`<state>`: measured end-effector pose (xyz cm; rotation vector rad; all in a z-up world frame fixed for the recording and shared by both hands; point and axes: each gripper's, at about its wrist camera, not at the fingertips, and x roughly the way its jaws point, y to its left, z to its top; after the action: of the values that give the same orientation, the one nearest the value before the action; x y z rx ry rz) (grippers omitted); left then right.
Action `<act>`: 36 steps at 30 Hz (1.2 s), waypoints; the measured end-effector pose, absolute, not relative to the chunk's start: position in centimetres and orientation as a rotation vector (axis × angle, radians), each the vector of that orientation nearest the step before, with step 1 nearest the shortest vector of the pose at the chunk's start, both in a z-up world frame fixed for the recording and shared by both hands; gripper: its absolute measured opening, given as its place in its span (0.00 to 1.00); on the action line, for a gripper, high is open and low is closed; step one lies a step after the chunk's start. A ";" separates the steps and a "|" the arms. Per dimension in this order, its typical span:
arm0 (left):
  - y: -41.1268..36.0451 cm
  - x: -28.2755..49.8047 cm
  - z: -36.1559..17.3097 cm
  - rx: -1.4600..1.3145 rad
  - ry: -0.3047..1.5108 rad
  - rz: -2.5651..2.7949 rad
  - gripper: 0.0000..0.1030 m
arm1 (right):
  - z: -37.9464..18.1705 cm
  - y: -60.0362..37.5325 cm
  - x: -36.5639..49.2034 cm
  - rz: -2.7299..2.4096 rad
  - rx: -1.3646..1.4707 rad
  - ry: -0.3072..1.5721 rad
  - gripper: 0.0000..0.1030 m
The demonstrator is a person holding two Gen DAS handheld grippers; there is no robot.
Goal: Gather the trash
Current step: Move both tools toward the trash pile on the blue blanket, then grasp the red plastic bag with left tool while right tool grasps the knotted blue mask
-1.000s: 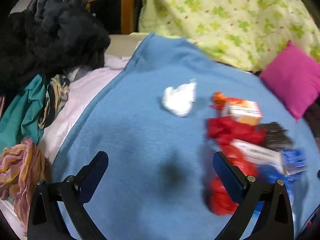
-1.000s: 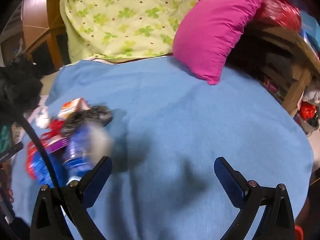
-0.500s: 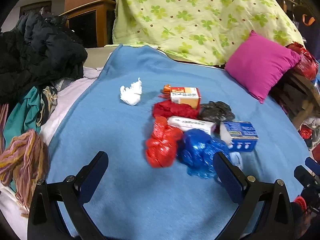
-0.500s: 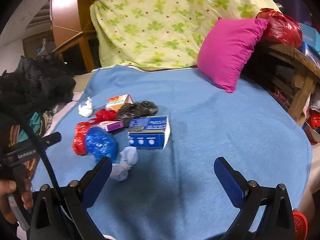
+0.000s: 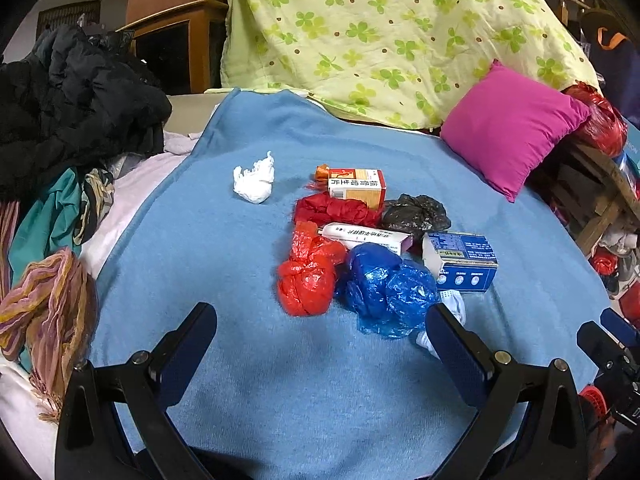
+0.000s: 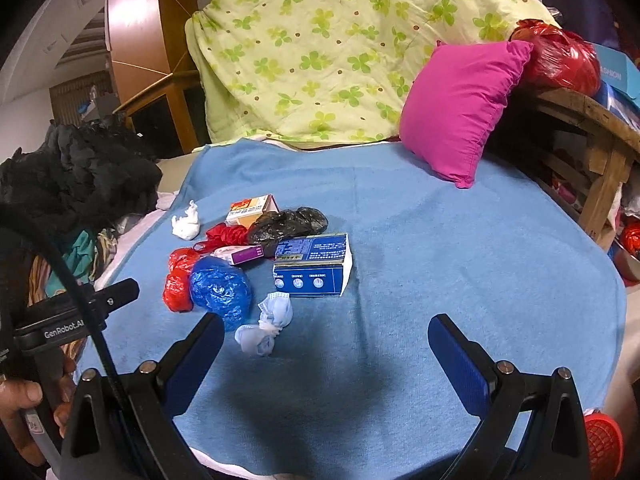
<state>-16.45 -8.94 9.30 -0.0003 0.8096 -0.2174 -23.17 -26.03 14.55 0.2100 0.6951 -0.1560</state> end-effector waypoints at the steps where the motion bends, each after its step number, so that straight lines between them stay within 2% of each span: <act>1: -8.9 -16.5 9.3 -0.001 0.808 -0.215 1.00 | 14.5 -26.0 -23.2 -0.156 0.210 0.695 1.00; 25: -5.8 -15.7 7.8 -0.078 0.794 -0.151 1.00 | 13.0 -27.1 -22.4 -0.178 0.220 0.733 1.00; 36: -6.7 -10.3 4.0 -0.027 0.860 -0.158 1.00 | 10.7 -27.8 -21.0 -0.164 0.252 0.784 1.00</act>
<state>-10.31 -6.69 4.01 -0.0273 0.8599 -0.1579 -21.05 -27.81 10.66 0.2521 0.7837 -0.1638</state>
